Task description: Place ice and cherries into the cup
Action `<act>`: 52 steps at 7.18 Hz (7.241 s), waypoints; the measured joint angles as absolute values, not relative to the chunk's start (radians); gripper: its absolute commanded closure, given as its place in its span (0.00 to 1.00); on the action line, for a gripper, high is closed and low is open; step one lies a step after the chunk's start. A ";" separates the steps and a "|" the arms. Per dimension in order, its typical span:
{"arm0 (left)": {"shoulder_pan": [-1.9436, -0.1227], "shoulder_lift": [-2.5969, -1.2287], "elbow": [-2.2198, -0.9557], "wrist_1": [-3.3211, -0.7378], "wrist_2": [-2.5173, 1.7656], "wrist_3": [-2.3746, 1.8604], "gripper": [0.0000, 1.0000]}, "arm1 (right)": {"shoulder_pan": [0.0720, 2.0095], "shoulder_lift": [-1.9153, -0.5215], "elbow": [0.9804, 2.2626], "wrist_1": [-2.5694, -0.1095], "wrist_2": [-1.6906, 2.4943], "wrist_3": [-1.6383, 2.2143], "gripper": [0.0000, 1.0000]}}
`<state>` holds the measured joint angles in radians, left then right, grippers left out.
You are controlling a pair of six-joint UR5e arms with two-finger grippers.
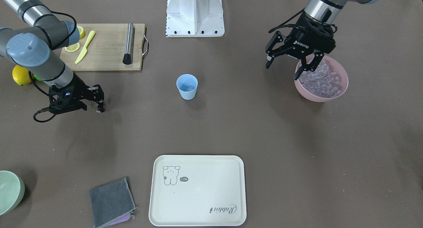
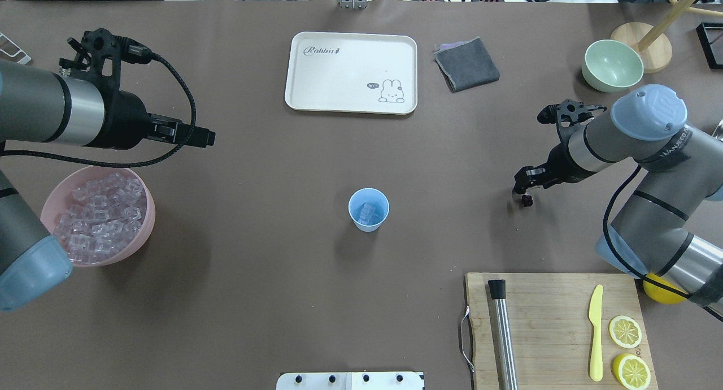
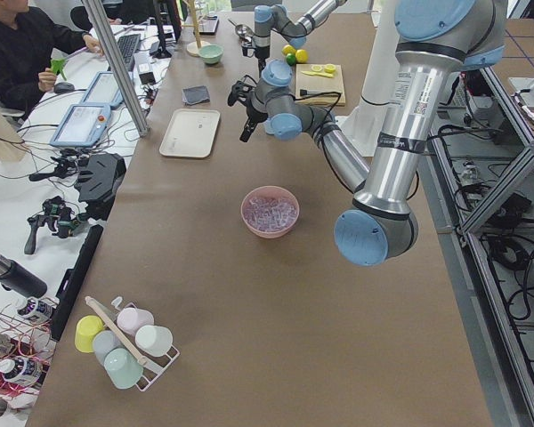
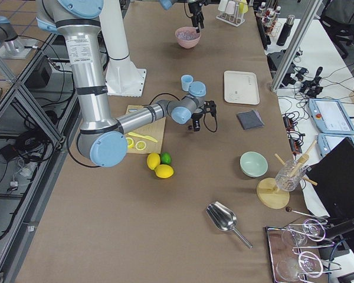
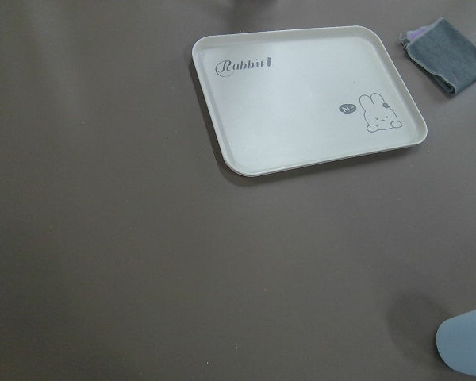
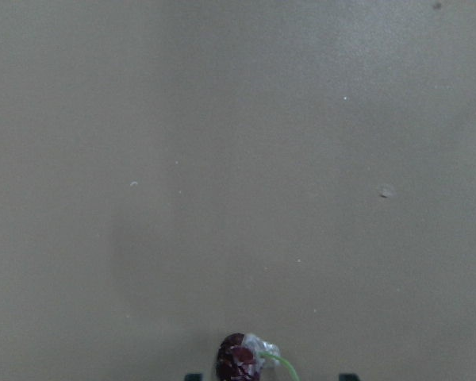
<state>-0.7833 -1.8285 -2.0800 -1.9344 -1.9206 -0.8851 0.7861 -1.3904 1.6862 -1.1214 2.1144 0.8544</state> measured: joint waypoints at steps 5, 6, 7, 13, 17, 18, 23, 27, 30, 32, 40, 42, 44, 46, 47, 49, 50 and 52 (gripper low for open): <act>-0.785 -1.825 -2.088 -1.934 -1.919 -0.887 0.02 | 0.788 -1.398 1.686 -1.121 2.114 0.850 1.00; -0.785 -1.820 -2.097 -1.933 -1.918 -0.887 0.02 | 0.788 -1.401 1.690 -1.119 2.115 0.846 1.00; -0.785 -1.816 -2.102 -1.933 -1.918 -0.887 0.02 | 0.789 -1.403 1.697 -1.116 2.115 0.846 1.00; -0.785 -1.813 -2.101 -1.933 -1.917 -0.892 0.02 | 0.942 -1.364 1.778 -1.112 2.309 0.858 1.00; -0.787 -1.800 -2.089 -1.934 -1.918 -0.889 0.02 | 0.820 -1.234 1.802 -1.108 2.182 1.021 1.00; -0.793 -1.794 -2.089 -1.935 -1.918 -0.889 0.02 | 0.767 -1.197 1.804 -1.108 2.125 1.068 1.00; -0.832 -1.766 -2.089 -1.937 -1.920 -0.887 0.02 | 0.552 -1.057 1.797 -1.116 1.914 1.191 1.00; -0.834 -1.775 -2.091 -1.937 -1.922 -0.887 0.02 | 0.511 -1.052 1.789 -1.121 1.878 1.192 0.00; -0.839 -1.778 -2.091 -1.938 -1.918 -0.901 0.02 | 0.518 -1.049 1.815 -1.178 1.881 1.207 0.00; -0.849 -1.766 -2.073 -1.986 -1.895 -0.963 0.02 | 0.580 -1.047 1.882 -1.311 1.914 1.208 0.00; -1.471 -1.705 -1.701 -2.052 -2.360 -0.447 0.02 | 1.182 -1.300 1.912 -1.700 2.303 0.462 0.00; -1.601 -1.662 -1.681 -1.915 -2.429 -0.154 0.02 | 1.374 -1.487 1.900 -1.705 2.369 0.220 0.00; -1.632 -1.594 -1.676 -1.881 -2.415 0.009 0.02 | 1.522 -1.606 1.856 -1.736 2.372 0.014 0.00; -1.649 -1.521 -1.678 -1.873 -2.374 0.085 0.02 | 1.603 -1.678 1.844 -1.801 2.320 -0.129 0.00; -1.653 -1.495 -1.683 -1.862 -2.385 0.076 0.02 | 1.631 -1.723 1.842 -1.805 2.312 -0.176 0.00; -1.655 -1.458 -1.700 -1.834 -2.422 0.037 0.02 | 1.668 -1.795 1.841 -1.759 2.335 -0.197 0.00; -1.653 -1.449 -1.717 -1.829 -2.418 0.030 0.02 | 1.675 -1.803 1.842 -1.747 2.339 -0.191 0.00; -1.622 -1.448 -1.748 -1.827 -2.351 0.024 0.02 | 1.677 -1.805 1.842 -1.742 2.343 -0.145 0.00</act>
